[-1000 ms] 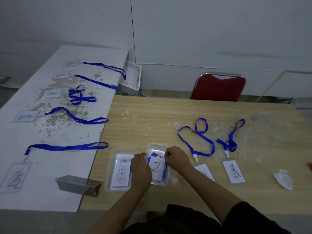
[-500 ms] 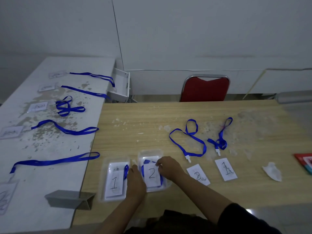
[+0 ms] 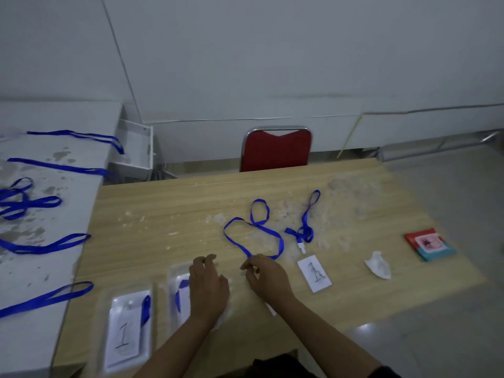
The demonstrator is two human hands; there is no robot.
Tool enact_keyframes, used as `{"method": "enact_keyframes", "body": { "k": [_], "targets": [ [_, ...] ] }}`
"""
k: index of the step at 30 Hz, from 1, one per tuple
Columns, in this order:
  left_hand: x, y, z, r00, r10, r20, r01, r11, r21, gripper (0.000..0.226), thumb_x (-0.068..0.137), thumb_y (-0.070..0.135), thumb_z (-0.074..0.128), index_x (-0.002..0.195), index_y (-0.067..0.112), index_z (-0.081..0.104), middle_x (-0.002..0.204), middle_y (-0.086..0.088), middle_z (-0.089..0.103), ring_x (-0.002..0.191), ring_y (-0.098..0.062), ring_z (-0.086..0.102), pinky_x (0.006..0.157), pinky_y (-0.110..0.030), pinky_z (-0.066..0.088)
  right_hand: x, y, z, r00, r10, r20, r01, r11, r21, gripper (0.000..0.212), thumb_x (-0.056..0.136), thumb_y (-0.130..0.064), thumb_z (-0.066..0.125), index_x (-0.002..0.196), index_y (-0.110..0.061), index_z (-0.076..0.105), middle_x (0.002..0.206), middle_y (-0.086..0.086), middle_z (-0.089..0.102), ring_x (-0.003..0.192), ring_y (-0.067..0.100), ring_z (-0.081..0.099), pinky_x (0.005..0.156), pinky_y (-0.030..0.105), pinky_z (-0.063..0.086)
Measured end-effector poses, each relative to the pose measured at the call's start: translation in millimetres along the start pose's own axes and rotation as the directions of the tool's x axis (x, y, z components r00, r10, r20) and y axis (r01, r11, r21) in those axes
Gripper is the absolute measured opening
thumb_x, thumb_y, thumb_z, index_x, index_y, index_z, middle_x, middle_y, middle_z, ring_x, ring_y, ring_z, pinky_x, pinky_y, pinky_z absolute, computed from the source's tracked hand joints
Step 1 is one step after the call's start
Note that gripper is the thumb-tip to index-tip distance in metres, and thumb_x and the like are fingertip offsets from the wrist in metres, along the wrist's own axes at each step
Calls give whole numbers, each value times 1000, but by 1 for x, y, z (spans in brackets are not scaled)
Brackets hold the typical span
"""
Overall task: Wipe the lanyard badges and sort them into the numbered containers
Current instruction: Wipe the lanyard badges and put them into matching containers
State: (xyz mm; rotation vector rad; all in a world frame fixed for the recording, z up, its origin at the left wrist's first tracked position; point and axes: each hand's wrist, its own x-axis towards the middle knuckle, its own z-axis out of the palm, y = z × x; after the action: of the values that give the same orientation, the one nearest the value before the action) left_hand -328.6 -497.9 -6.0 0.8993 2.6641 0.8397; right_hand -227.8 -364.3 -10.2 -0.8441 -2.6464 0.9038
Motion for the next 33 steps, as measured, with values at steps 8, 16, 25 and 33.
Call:
{"method": "enact_keyframes", "body": {
  "k": [8, 16, 25, 33],
  "targets": [
    [20, 79, 76, 910, 340, 237, -300, 935, -192, 30, 84, -4, 56, 112, 3, 62, 113, -13, 49, 105, -25, 48, 93, -25, 37, -25, 136, -79, 926, 333, -179, -328, 943, 59, 19, 88, -10, 60, 94, -23, 71, 91, -10, 65, 84, 9, 61, 75, 26, 50],
    [12, 143, 166, 880, 285, 380, -254, 958, -131, 28, 89, 12, 51, 117, 9, 53, 120, -9, 47, 109, -15, 46, 90, -25, 39, -48, 285, -170, 773, 602, -199, -622, 782, -52, 37, 81, -31, 75, 115, -23, 65, 115, 12, 59, 108, 33, 55, 90, 40, 46],
    [3, 157, 202, 935, -54, 350, 35, 998, 60, 85, 84, 43, 67, 150, 19, 20, 154, -1, 19, 137, -18, 26, 109, -26, 26, -14, 318, -193, 875, 483, -17, -471, 860, 196, 15, 78, -21, 81, 77, -24, 66, 68, -6, 69, 72, 12, 68, 63, 28, 51],
    [-7, 162, 208, 951, -144, 273, 100, 980, 172, 95, 75, 64, 65, 151, 27, 22, 152, 0, 23, 136, -22, 25, 110, -34, 27, 45, 259, -153, 991, 69, 113, -92, 972, 214, 5, 86, -16, 74, 84, -13, 70, 73, -2, 64, 66, 7, 59, 62, 18, 47]
  ]
}}
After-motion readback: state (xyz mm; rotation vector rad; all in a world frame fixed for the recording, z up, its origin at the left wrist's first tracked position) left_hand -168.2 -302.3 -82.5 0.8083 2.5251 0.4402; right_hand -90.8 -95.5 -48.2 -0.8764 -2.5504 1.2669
